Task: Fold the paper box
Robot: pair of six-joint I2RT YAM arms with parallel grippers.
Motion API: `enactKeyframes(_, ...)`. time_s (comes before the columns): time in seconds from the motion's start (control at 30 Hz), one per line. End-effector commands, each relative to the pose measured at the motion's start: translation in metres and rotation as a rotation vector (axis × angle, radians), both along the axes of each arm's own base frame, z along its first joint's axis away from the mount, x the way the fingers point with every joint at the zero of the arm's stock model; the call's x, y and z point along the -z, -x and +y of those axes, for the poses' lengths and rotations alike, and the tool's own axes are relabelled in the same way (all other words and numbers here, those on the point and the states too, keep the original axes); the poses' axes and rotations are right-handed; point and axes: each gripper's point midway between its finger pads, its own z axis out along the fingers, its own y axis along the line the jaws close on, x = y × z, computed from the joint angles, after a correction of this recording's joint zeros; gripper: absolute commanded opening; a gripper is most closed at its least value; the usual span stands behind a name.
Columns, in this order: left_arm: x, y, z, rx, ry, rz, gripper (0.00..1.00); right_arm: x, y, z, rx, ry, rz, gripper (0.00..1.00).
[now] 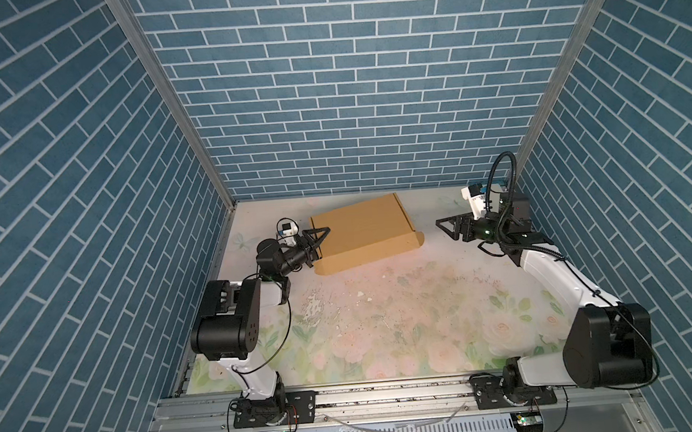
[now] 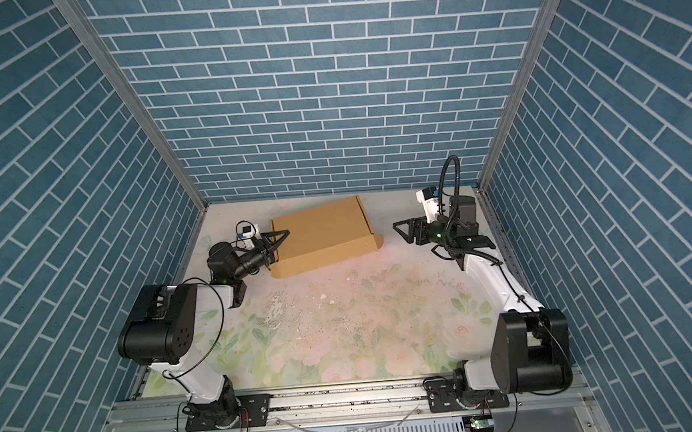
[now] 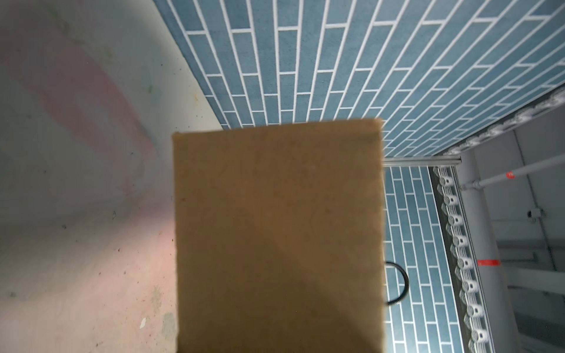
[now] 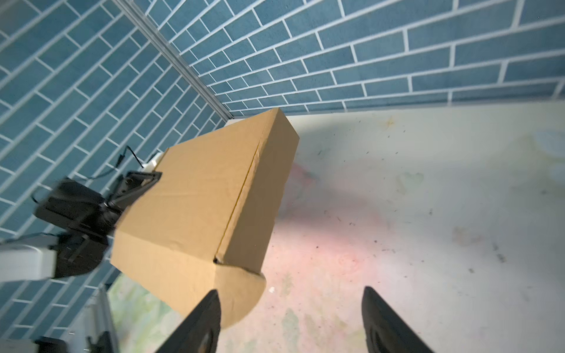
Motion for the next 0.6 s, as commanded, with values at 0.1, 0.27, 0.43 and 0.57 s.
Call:
enactKeyframes(0.1,-0.005,0.010,0.009,-0.063,-0.009,0.206,0.41,0.032,0.003,-0.008,-0.072,0.252,-0.263,0.75)
enactKeyframes(0.27,-0.015,0.017,0.011,-0.088,0.008,0.295,0.41,0.054,0.003,0.000,-0.159,0.285,-0.333,0.75)
enactKeyframes(0.43,-0.019,0.028,0.003,-0.076,0.035,0.375,0.40,0.063,0.003,0.012,-0.239,0.236,-0.403,0.76)
enactKeyframes(0.57,-0.016,0.037,-0.011,-0.063,0.075,0.443,0.40,0.060,0.000,0.020,-0.288,0.200,-0.444,0.75)
